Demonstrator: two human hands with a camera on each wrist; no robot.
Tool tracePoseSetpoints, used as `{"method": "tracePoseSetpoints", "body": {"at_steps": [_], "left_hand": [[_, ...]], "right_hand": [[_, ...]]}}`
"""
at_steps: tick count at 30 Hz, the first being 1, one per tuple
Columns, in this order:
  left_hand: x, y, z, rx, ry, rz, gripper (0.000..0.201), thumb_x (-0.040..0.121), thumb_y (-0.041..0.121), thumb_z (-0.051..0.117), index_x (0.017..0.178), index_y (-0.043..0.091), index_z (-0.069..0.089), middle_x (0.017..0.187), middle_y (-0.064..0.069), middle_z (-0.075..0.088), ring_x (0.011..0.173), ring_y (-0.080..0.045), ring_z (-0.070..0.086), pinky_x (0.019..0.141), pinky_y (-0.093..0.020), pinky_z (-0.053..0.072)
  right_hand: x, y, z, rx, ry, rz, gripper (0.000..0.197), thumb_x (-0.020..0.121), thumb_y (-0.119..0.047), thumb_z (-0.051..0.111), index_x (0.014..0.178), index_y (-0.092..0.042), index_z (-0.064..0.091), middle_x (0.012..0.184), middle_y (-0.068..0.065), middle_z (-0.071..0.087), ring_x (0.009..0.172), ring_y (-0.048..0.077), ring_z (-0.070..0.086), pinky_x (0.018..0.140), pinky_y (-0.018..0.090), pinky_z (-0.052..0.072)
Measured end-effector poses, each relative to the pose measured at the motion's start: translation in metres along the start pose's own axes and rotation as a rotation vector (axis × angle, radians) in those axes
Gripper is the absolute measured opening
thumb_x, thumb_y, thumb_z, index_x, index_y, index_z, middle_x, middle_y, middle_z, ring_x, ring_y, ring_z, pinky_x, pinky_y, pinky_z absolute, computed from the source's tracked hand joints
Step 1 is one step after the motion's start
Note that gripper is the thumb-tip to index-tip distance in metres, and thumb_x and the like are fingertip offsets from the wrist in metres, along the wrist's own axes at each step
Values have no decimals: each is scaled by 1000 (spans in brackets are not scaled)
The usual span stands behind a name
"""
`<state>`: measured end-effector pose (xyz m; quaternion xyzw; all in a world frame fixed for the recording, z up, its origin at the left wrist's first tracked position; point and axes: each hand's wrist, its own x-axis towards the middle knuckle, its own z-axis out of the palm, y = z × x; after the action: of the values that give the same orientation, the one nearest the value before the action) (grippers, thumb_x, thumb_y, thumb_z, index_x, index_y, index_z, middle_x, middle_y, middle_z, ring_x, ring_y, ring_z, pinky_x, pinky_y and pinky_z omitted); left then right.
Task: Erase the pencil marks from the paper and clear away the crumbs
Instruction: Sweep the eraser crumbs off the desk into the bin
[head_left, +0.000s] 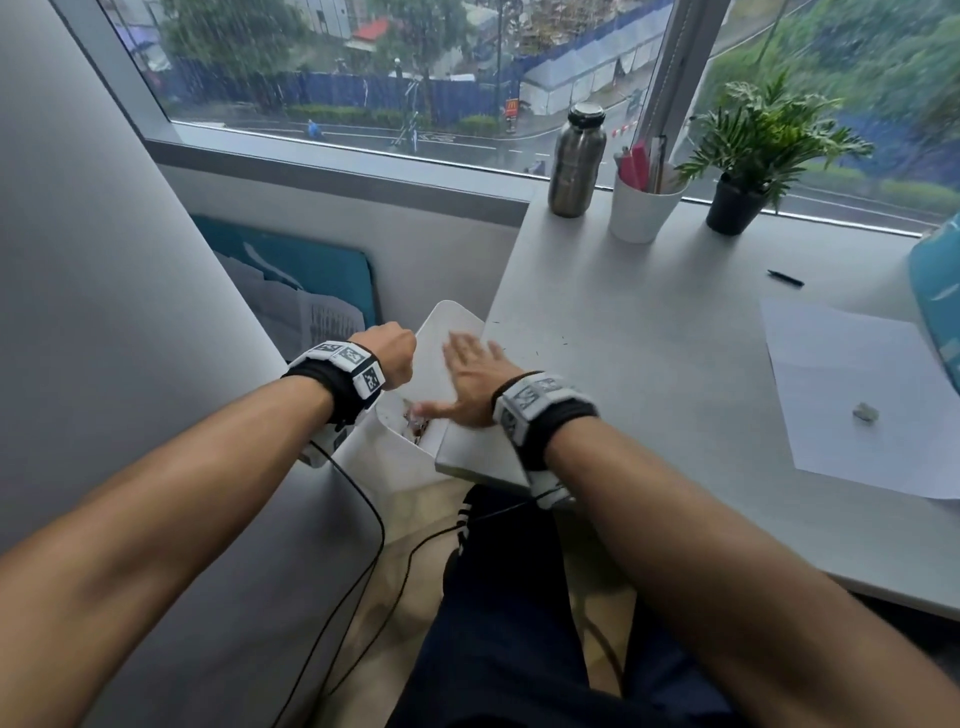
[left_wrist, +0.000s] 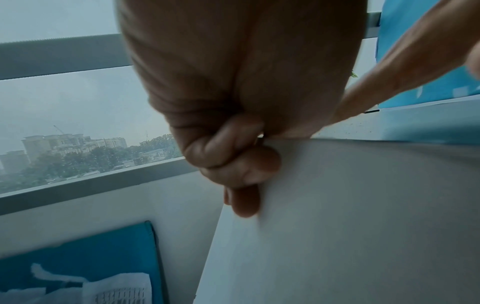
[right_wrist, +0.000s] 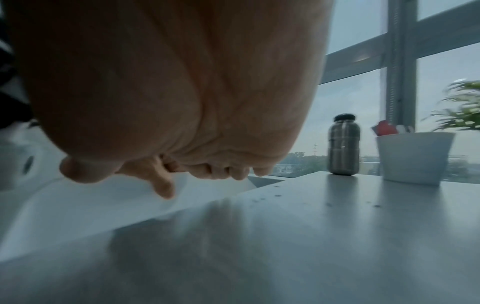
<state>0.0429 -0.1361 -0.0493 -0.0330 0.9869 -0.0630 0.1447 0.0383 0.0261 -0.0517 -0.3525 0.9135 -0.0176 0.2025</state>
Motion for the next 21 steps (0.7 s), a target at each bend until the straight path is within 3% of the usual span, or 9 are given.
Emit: {"method": "tracePoseSetpoints", "body": {"at_steps": [3,5,7,11,14,18,21], "left_hand": [[1,1,-1,3,-2,10,24,90,8,47,103,-4,63,110,-24,63,97,-43,63,74,-39,49],[0,2,-2,2,-3,26,23,90,7,46,101,-4,62,108,-24,64,95,-42,63,72,-39,48],[0,4,-2,4,-2,30,23,89,7,46,101,-4,62,108,-23,64,94,-42,64,72,-39,49],[-1,7,-2,5,-4,17,24,89,7,48,105,-3,63,111,-23,64,99,-42,63,76,-41,51],[-2,9,-4,10,1,17,24,92,11,51,107,-3,63,113,-23,63,101,-42,63,78,-41,50],[-4,7,0,5,11,13,23,91,9,49,105,-4,63,111,-24,63,99,-43,63,77,-41,50],[-4,7,-1,0,3,18,23,91,9,48,104,-4,62,110,-23,63,96,-43,63,73,-40,49]], "right_hand": [[-12,53,-8,-7,94,194,112,82,-80,34,152,1,2,161,17,-2,150,28,-3,121,47,3],[-25,88,-7,4,53,391,114,81,-81,31,152,1,-1,161,18,-5,149,30,-4,121,46,3],[-31,94,2,56,0,468,119,78,-84,33,151,1,-8,160,19,-13,149,32,-9,122,44,-2],[-15,17,21,61,76,137,125,71,-88,39,152,1,3,160,20,0,149,34,2,122,42,4],[-5,-36,24,22,-40,-8,122,73,-87,37,153,-4,-4,162,12,-9,150,27,-7,122,44,-1],[-15,-12,8,-5,10,35,120,76,-83,41,153,-1,-2,161,16,-8,150,29,-6,121,45,0],[-30,49,-5,-13,112,255,115,80,-81,34,151,3,2,160,20,-1,149,32,-1,121,45,4]]}}
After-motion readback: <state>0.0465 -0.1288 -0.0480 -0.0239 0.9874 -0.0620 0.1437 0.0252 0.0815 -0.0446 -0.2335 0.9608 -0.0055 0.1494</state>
